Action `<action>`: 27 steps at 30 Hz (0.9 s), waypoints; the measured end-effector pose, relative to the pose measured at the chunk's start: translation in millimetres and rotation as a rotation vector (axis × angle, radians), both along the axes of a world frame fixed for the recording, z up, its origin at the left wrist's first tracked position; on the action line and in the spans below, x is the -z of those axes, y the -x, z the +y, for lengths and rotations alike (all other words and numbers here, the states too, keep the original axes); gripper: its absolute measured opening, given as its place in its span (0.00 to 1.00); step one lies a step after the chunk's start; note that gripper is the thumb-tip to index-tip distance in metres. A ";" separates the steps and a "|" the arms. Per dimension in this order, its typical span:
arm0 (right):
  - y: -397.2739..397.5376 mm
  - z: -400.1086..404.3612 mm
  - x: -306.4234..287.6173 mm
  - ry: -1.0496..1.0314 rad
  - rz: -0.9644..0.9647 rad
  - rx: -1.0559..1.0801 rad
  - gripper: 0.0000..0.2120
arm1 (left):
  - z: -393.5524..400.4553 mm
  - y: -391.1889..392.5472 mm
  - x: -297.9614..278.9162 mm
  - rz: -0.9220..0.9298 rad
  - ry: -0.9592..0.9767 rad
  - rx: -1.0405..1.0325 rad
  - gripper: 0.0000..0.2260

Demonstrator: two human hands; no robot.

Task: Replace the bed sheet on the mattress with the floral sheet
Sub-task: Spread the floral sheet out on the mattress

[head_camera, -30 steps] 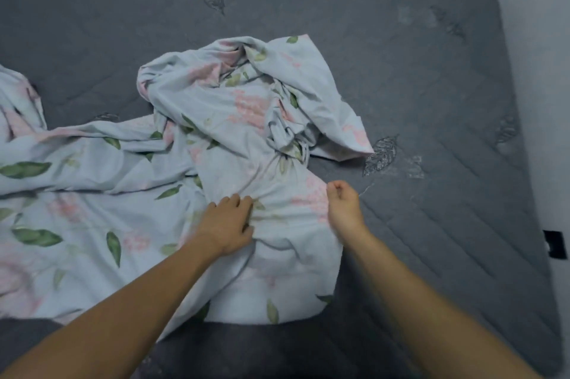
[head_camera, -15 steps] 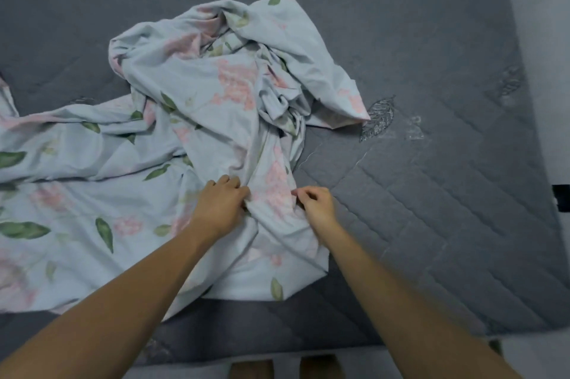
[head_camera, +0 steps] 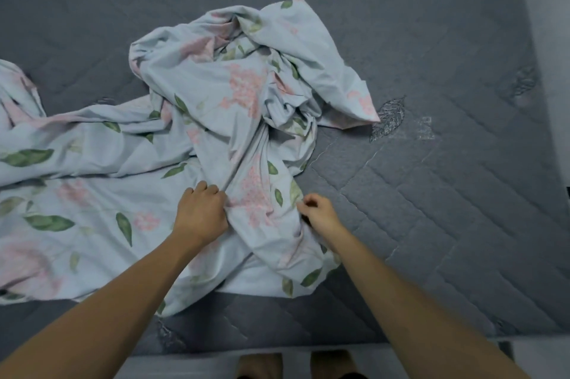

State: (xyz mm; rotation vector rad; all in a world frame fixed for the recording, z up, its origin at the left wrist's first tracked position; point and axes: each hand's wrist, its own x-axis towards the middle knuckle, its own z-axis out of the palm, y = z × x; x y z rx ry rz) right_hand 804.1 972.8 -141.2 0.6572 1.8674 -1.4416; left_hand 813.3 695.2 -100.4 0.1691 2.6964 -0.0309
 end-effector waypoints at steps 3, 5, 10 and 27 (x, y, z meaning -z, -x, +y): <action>4.7 23.5 -11.6 0.012 0.094 0.066 0.07 | 8.8 0.4 1.4 -0.011 0.007 -0.006 0.04; 7.8 37.1 -17.9 -0.027 0.162 0.120 0.08 | 13.4 1.3 -2.6 -0.040 0.021 -0.004 0.09; 15.8 87.3 -54.6 -0.232 0.383 0.226 0.06 | 28.0 7.4 -20.3 -0.047 0.046 -0.013 0.12; -59.7 133.2 -46.2 0.051 0.277 -0.273 0.11 | 209.0 52.3 -35.7 0.095 -0.191 0.462 0.31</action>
